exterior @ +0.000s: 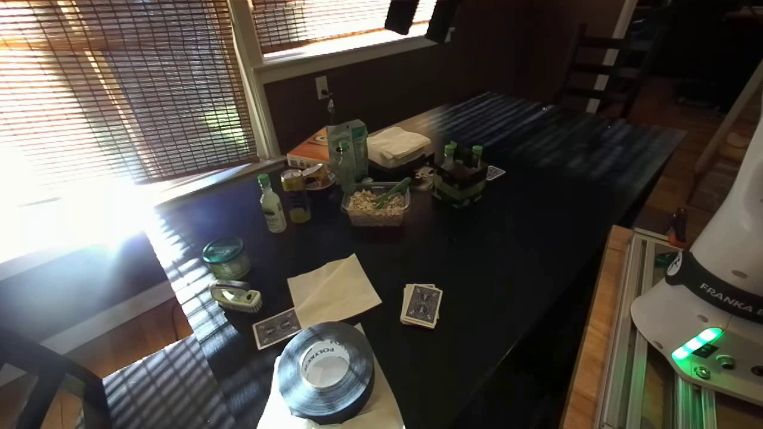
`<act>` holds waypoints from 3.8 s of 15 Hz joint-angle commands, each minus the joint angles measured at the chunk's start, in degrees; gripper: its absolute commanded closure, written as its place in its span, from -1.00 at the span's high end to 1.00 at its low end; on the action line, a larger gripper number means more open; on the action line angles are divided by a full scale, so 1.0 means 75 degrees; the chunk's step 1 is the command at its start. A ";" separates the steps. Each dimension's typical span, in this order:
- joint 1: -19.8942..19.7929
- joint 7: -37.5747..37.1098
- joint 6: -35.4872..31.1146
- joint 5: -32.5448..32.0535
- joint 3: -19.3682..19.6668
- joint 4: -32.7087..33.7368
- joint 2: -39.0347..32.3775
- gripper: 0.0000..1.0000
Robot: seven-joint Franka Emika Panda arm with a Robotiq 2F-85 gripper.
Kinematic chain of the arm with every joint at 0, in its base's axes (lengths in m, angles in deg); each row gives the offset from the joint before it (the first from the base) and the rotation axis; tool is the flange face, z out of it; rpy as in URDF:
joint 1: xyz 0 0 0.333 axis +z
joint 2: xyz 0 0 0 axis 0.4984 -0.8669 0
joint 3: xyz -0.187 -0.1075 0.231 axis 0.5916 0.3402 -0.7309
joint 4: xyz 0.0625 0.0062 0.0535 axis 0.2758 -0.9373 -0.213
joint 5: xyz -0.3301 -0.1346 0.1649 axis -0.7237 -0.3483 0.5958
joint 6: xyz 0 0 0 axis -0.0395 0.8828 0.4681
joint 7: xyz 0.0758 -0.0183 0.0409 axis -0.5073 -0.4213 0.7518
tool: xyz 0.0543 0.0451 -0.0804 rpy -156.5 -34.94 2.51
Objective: Put the white bottle on the left inside the case of bottles
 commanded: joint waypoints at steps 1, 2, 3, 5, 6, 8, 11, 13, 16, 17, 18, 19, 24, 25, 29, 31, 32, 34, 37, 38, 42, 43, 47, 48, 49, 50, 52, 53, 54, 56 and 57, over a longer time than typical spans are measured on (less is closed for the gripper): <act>-0.0330 0.0469 0.0034 -0.0625 0.0134 0.1372 -0.1874 1.00; -0.0406 0.0539 0.0210 -0.0814 0.0143 0.1727 -0.2291 1.00; -0.0417 0.0674 0.0319 -0.0976 0.0189 0.2110 -0.2738 1.00; -0.0472 0.0885 0.0605 -0.1451 0.0211 0.2974 -0.3669 1.00; -0.0440 0.1169 0.0690 -0.1627 0.0272 0.3377 -0.4140 1.00; -0.0327 0.2034 0.0919 -0.1372 0.0477 0.4174 -0.4927 1.00; -0.0337 0.2140 0.0583 -0.1269 0.0477 0.3851 -0.4731 1.00; -0.0335 0.2357 0.0704 -0.1260 0.0492 0.4282 -0.5102 1.00; -0.0300 0.2390 0.0774 -0.1259 0.0482 0.4415 -0.5159 1.00; -0.0291 0.2391 0.0780 -0.1259 0.0480 0.4426 -0.5159 1.00; -0.0288 0.2391 0.0782 -0.1259 0.0480 0.4432 -0.5159 1.00; -0.0288 0.2392 0.0783 -0.1259 0.0480 0.4433 -0.5159 1.00; -0.0428 0.2270 0.0848 -0.1901 0.0654 0.6328 -0.7124 1.00; -0.0445 0.2463 0.1016 -0.2011 0.0724 0.6690 -0.7448 1.00; -0.0469 0.2806 0.1447 -0.2790 0.1002 0.8158 -0.8885 1.00; -0.0477 0.2872 0.1361 -0.2911 0.1089 0.8881 -0.9582 1.00; -0.0479 0.2793 0.1164 -0.2884 0.1124 0.9237 -0.9934 1.00; -0.0417 0.2380 0.0945 -0.2807 0.1217 0.9960 -1.0537 1.00; -0.0509 0.2581 0.0894 -0.2678 0.1140 0.9518 -1.0287 1.00; -0.0503 0.2582 0.0924 -0.2674 0.1140 0.9751 -1.0449 1.00; -0.0469 0.1489 0.0825 -0.2266 0.1179 1.0531 -1.1134 1.00; -0.0444 0.1161 0.0652 -0.2190 0.1196 1.0838 -1.1488 1.00; -0.0193 -0.0236 -0.0379 -0.2328 0.1519 1.1847 -1.2716 1.00; -0.0134 -0.0476 -0.0467 -0.2397 0.1639 1.2100 -1.2988 1.00; -0.0077 -0.0704 -0.0530 -0.2437 0.1758 1.2329 -1.3223 1.00; -0.0012 -0.0926 -0.0551 -0.2490 0.1894 1.2565 -1.3448 1.00; 0.0081 -0.1193 -0.0345 -0.2514 0.2057 1.2942 -1.3767 1.00; 0.0082 -0.1162 -0.0234 -0.2447 0.2016 1.3096 -1.3892 1.00; 0.0091 -0.1103 -0.0107 -0.2405 0.1973 1.3235 -1.3997 1.00; 0.0082 -0.0980 0.0173 -0.2323 0.1864 1.3489 -1.4172 1.00; 0.0094 -0.0981 0.0320 -0.2318 0.1854 1.3623 -1.4259 1.00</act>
